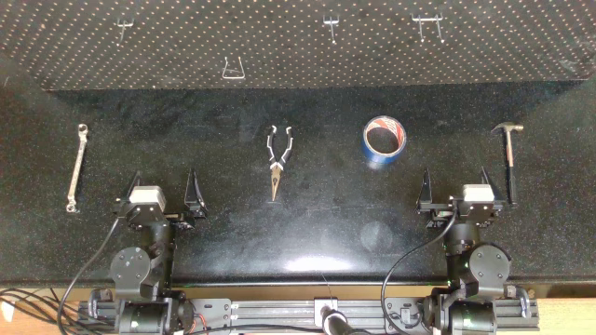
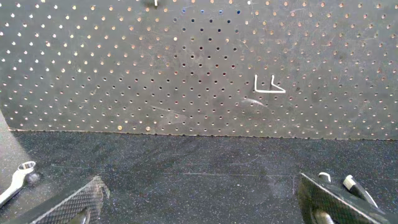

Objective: Place Tools Onto Pegboard

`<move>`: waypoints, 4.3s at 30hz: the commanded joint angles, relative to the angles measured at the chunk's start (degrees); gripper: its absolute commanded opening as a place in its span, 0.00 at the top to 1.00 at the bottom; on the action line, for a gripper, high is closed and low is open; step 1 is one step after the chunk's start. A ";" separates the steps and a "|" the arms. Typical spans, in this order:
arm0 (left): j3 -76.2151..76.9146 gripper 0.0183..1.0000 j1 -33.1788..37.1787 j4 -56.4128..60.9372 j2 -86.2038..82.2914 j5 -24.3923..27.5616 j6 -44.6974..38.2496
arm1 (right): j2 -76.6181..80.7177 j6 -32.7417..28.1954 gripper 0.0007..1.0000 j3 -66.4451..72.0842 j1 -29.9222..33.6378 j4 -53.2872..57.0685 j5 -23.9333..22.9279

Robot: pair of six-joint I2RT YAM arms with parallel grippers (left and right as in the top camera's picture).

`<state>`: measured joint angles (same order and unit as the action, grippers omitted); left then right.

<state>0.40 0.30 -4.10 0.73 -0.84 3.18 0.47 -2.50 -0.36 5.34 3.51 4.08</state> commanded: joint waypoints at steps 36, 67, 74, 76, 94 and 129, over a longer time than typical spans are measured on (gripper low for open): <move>8.33 0.01 11.37 -16.68 0.90 1.31 10.03 | -0.42 -0.61 0.02 0.11 0.09 0.35 -0.68; 74.18 0.01 37.97 -57.48 91.25 -0.81 -41.81 | -0.42 -0.61 0.02 0.11 0.09 0.35 -0.66; 74.16 0.01 37.92 -56.72 97.09 -3.63 -41.62 | -0.42 -0.61 0.02 0.11 0.09 0.35 -0.66; 74.16 0.01 37.94 -55.63 97.44 -3.67 -41.31 | -0.42 -0.61 0.02 0.11 0.09 0.35 -0.66; 74.16 0.00 40.92 -52.61 105.83 0.68 -36.02 | -0.42 -0.61 0.02 0.11 0.09 0.35 -0.66; 74.18 0.10 39.76 -45.29 111.30 -1.53 -38.18 | -0.42 -0.61 0.02 0.11 0.09 0.35 -0.66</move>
<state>73.89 40.18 -49.98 110.41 -1.30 -34.70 0.47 -2.50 -0.36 5.34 3.53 3.92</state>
